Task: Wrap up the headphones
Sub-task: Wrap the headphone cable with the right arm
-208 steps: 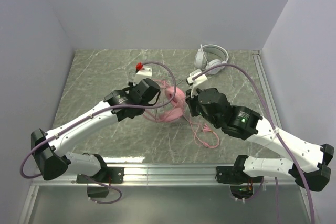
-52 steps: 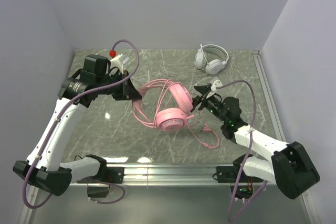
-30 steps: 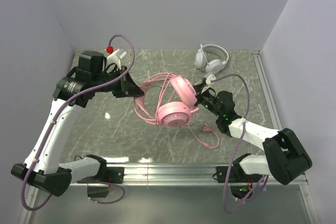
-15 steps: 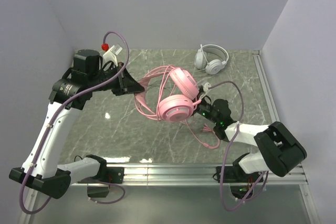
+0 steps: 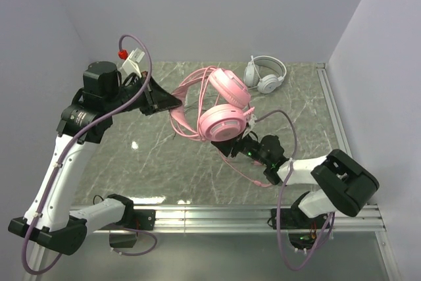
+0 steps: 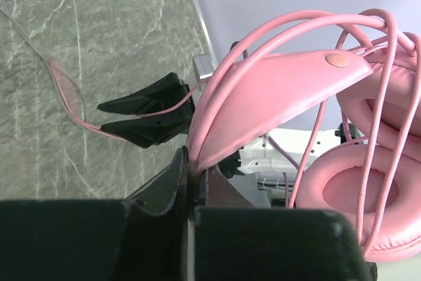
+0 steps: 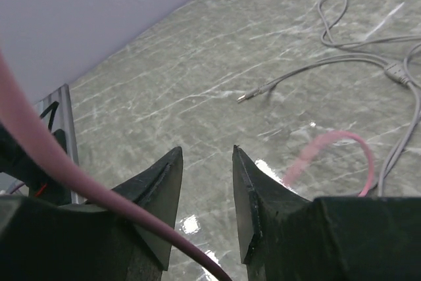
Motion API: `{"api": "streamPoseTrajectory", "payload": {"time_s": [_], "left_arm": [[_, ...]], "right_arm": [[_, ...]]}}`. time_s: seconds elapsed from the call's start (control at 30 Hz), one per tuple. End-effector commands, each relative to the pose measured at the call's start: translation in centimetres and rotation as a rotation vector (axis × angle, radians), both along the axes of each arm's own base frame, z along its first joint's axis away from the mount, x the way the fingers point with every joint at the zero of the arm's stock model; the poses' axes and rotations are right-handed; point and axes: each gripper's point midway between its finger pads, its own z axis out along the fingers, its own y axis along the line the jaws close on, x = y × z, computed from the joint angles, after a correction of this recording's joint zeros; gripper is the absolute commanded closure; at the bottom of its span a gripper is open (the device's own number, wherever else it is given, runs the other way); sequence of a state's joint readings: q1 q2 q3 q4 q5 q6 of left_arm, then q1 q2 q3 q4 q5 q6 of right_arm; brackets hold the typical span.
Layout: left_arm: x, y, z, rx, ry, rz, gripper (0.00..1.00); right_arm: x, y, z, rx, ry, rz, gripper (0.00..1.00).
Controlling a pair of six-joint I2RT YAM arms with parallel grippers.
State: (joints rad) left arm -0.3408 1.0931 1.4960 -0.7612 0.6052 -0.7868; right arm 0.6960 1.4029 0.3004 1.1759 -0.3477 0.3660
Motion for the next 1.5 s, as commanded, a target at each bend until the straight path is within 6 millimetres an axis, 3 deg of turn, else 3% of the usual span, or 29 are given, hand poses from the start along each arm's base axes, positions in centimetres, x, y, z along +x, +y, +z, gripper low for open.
{"api": "streamPoseTrajectory", "payload": {"time_s": [0.0, 0.43, 0.53, 0.67, 0.87, 1.03, 1.37, 1.47], "left_arm": [[-0.4, -0.1, 4.1, -0.113, -0.099, 0.013, 1.00], [3.3, 0.3, 4.8, -0.169, -0.089, 0.166, 1.00], [4.5, 0.9, 4.7, -0.171, -0.098, 0.237, 1.00], [5.8, 1.7, 4.5, -0.184, -0.105, 0.321, 1.00], [7.8, 4.3, 3.9, -0.167, -0.120, 0.511, 1.00], [9.0, 7.7, 2.9, -0.156, -0.135, 0.723, 1.00], [10.1, 11.4, 2.0, -0.008, -0.192, 0.900, 1.00], [10.5, 12.2, 0.6, 0.021, -0.208, 0.939, 1.00]], "right_arm": [[-0.4, 0.5, 1.1, 0.061, -0.031, 0.006, 0.57], [-5.2, 3.2, -0.2, 0.045, 0.009, 0.086, 0.60], [-6.3, 3.7, -0.6, 0.040, 0.022, 0.106, 0.64], [-8.2, 4.4, -0.9, 0.046, 0.050, 0.143, 0.78], [-10.3, 4.7, -1.6, 0.017, 0.103, 0.140, 1.00], [-11.9, 5.3, -2.0, -0.032, 0.158, 0.150, 1.00], [-15.6, 4.4, -1.4, -0.106, 0.230, 0.167, 1.00], [-16.9, 4.5, -1.1, -0.146, 0.245, 0.186, 1.00]]}}
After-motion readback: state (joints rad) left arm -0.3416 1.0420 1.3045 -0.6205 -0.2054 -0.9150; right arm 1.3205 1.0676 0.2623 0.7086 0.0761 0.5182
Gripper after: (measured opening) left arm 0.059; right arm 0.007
